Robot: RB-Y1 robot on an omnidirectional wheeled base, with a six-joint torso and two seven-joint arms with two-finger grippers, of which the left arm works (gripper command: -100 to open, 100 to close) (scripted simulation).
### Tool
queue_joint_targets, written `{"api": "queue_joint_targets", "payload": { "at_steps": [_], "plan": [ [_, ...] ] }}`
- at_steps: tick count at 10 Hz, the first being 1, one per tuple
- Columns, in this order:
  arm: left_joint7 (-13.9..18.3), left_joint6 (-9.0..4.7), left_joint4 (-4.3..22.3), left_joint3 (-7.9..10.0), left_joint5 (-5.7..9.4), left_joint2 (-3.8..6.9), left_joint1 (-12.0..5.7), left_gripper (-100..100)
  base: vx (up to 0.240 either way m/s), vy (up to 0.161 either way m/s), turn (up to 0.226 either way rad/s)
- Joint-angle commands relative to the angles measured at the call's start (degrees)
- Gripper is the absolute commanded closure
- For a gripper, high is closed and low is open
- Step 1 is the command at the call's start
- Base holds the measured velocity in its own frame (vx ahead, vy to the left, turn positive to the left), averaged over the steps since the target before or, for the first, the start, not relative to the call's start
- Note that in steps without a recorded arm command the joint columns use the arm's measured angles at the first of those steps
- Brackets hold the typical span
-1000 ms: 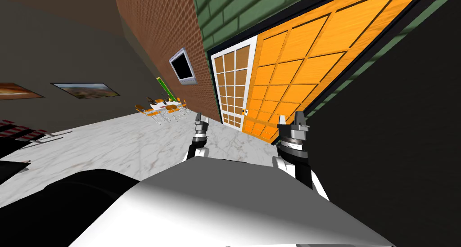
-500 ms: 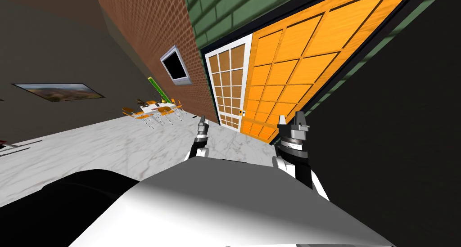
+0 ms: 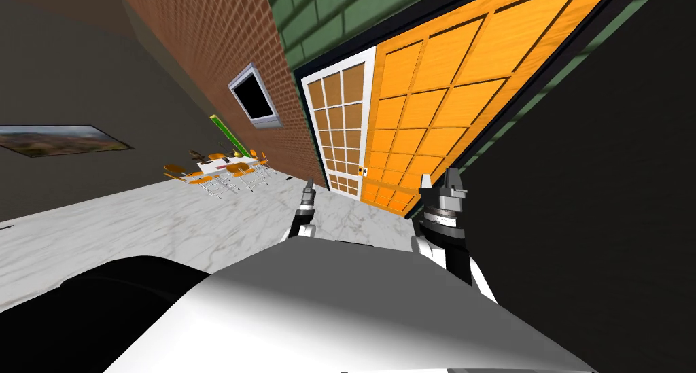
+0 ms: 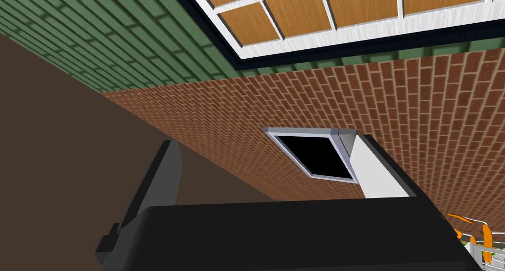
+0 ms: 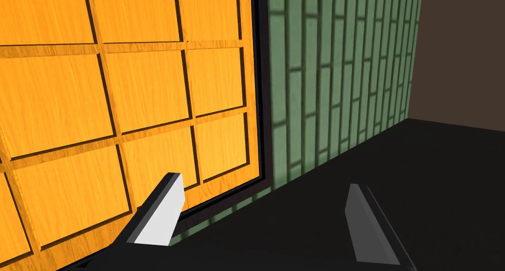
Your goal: Pull the door open
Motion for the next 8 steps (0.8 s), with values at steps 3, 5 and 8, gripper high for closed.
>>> {"api": "queue_joint_targets", "payload": {
  "at_steps": [3, 5, 8],
  "plan": [
    [-4.33, -1.09, 4.41, 1.24, -0.94, 0.7, -1.1, -100, 0.105, -0.021, -0.1],
    [-6.86, -1.9, 7.19, 1.9, -1.53, 1.0, -1.74, -100, 0.101, -0.038, -0.092],
    [-10.9, -3.2, 11.64, 2.94, -2.48, 1.41, -2.77, -100, 0.11, -0.02, -0.105]
  ]
}}
